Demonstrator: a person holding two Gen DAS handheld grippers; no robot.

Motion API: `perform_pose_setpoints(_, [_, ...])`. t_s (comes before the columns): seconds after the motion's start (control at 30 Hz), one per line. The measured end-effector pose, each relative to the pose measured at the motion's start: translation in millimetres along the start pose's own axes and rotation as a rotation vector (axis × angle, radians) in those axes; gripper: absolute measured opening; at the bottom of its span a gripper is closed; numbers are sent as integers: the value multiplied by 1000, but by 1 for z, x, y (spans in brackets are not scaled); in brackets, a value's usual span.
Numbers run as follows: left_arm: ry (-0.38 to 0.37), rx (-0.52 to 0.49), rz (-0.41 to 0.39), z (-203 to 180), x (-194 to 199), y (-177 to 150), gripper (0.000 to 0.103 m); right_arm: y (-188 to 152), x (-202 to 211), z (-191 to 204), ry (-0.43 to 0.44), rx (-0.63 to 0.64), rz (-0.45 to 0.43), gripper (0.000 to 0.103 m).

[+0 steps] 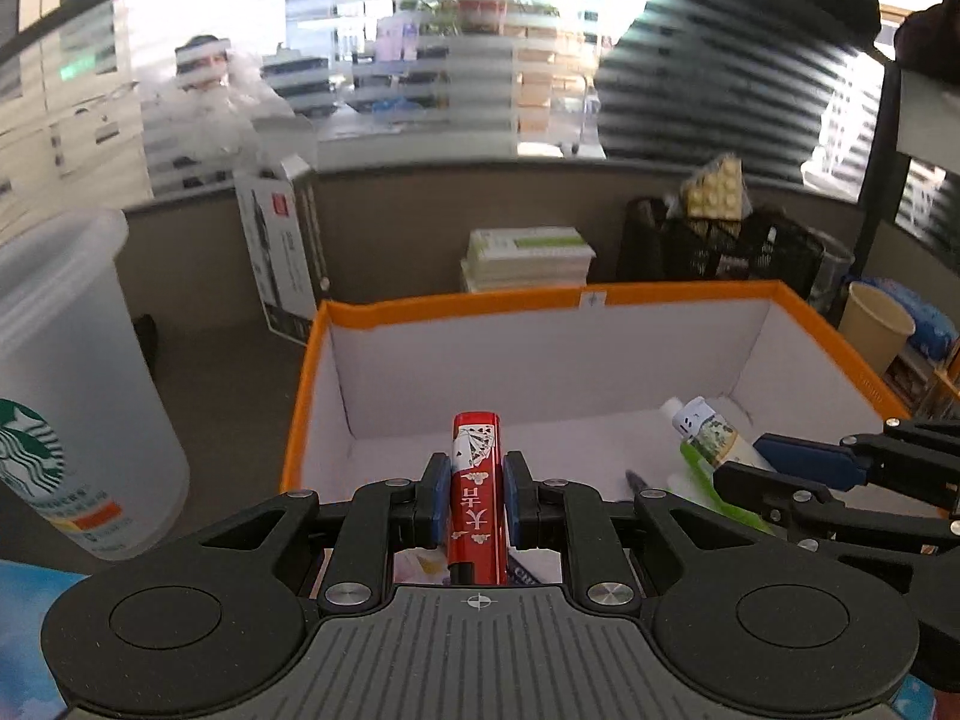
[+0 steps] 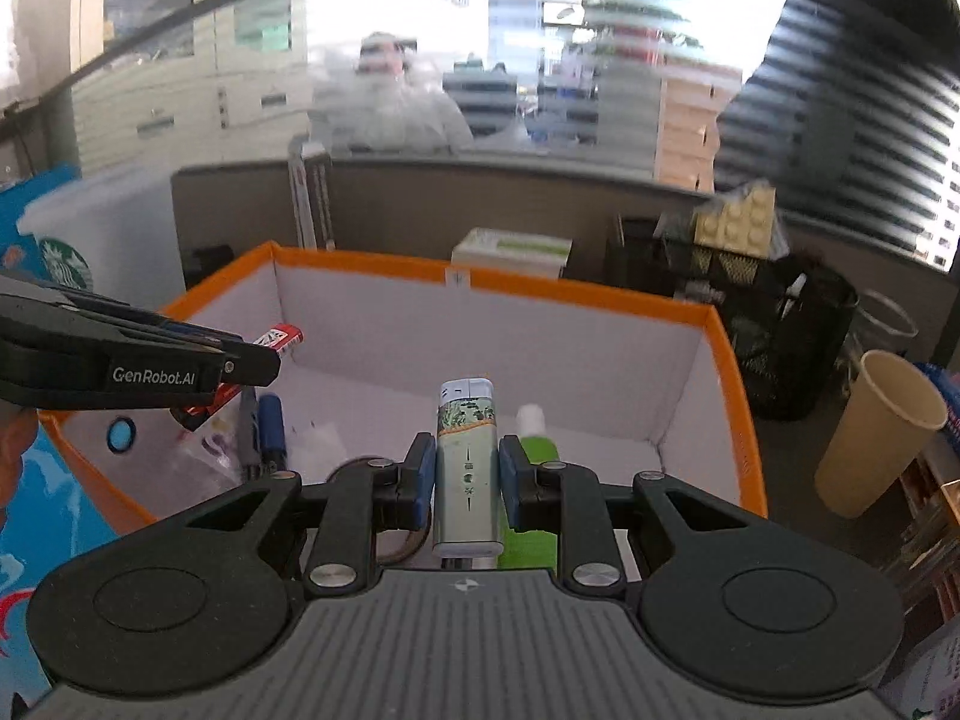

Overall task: Organize rigid objects
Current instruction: 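Lift and carry the tube with the left tool while the right carries the bottle over the box, then lower the tube and bottle into the box and open both tools, then withdraw both open tools up out of the box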

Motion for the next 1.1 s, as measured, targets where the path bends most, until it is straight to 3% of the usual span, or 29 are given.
perform_pose_setpoints(0.37, [-4, 17, 56, 4, -16, -8, 17, -8, -14, 0, 4, 9, 71, 21])
perform_pose_setpoints(0.53, [-2, 8, 49, 2, -14, -6, 33, -8, -13, -1, 3, -1, 82, 25])
perform_pose_setpoints(0.6, [-11, 3, 43, -1, -11, -5, 38, -7, -11, -1, 0, -5, 79, 31])
perform_pose_setpoints(0.67, [-19, -6, 32, -5, -6, -4, 50, -6, -6, -3, -5, -13, 69, 48])
perform_pose_setpoints(0.7, [-17, -14, 18, -7, -1, -3, 59, -4, -2, -4, -12, -13, 58, 51])
perform_pose_setpoints(0.73, [4, -28, -4, -8, 6, 0, 81, -3, 2, -5, -19, -14, 44, 58])
perform_pose_setpoints(0.77, [34, -48, -35, -9, 14, 3, 90, -1, 7, -6, -25, -18, 30, 64])
perform_pose_setpoints(0.9, [81, -100, -120, -13, 47, 13, 93, 8, 31, -12, -48, -38, -26, 84])
perform_pose_setpoints(0.97, [89, -89, -144, -13, 62, 14, 103, 10, 43, -12, -60, -42, -53, 95])
perform_pose_setpoints(1.03, [104, -85, -167, -12, 77, 14, 103, 13, 58, -11, -71, -50, -89, 103])
perform_pose_setpoints(1.1, [113, -82, -178, -11, 89, 12, 103, 16, 73, -9, -81, -54, -122, 103])
Point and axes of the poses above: each gripper's, at about its wrist camera, not at the fingertips, and x roughly against the way its jaws point, z to its left, y to its top, the point moved 9 cm from there along -x, roughly the way its jaws point, and after that the axes turned 12 degrees about -y, right-handed, at the moved point
